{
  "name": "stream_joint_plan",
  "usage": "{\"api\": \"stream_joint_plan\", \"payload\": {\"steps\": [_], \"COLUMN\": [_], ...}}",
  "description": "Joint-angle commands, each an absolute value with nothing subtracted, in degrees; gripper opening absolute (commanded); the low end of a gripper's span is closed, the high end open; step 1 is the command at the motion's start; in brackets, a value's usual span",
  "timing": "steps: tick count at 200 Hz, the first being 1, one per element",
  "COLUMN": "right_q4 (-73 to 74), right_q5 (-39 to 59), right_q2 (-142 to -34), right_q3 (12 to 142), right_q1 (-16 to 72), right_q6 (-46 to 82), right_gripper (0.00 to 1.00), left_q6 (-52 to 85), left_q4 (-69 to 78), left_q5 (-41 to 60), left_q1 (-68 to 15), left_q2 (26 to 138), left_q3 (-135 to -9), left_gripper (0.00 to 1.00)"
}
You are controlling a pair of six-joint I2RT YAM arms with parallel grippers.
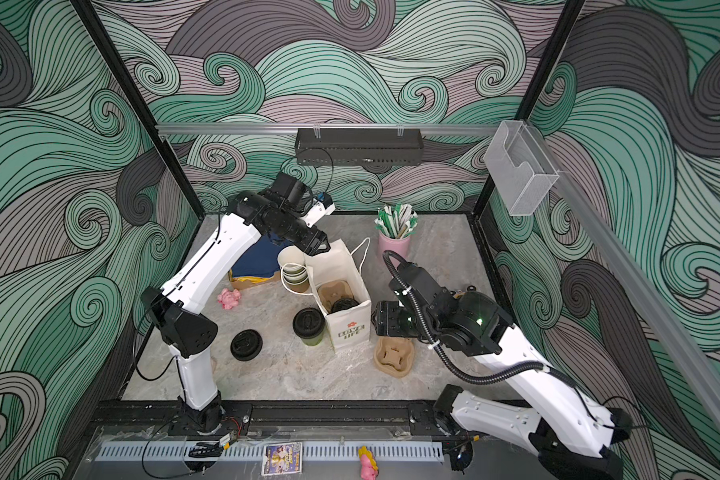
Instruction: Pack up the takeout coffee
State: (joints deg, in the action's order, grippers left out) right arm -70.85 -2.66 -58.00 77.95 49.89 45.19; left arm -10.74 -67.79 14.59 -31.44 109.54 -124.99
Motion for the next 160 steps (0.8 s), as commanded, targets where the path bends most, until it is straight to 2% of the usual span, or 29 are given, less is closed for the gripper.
{"api": "stream_joint_plan", "payload": {"steps": [1, 35, 64, 81, 117, 142, 160], "right_q4": [-72.57, -72.56, -72.59, -72.58, -71.39, -70.13, -69.88], "right_q5": [-3.55, -3.24, -5.21, -6.72, -4.40, -2.42, -4.82], "right_q2": [-58.32, -59.22, -59.11, -59.89, -66.60, -72.43, -75.96], "right_q3": [78.99, 80.48, 81.29, 82.37, 89.29, 92.63, 94.47], "right_q1": [49.92, 49.92, 49.53, 47.84, 46.23, 46.23, 46.15], "right_q6": [46.01, 45.73, 45.01, 45.18, 40.17, 34.09, 29.90], "right_gripper": [0.71, 0.71, 0.71, 0.71, 0.72, 0.70, 0.68], "left_q6": [-15.18, -15.61, -14.39, -13.65, -12.30, -11.30, -11.06], "left_q4": [-70.91, -71.06, -70.07, -69.13, -67.72, -67.33, -67.15], "left_q5": [14.01, 12.72, 13.01, 14.06, 14.68, 15.37, 15.15], "left_q1": [-31.82, -31.97, -31.99, -32.00, -32.04, -32.00, -32.03], "left_q2": [110.81, 113.06, 114.49, 114.85, 115.05, 115.10, 115.05], "left_q3": [-126.89, -126.85, -128.53, -129.34, -129.64, -129.41, -128.96], "left_gripper": [0.50, 0.39, 0.19, 0.11, 0.00, 0.00, 0.00]}}
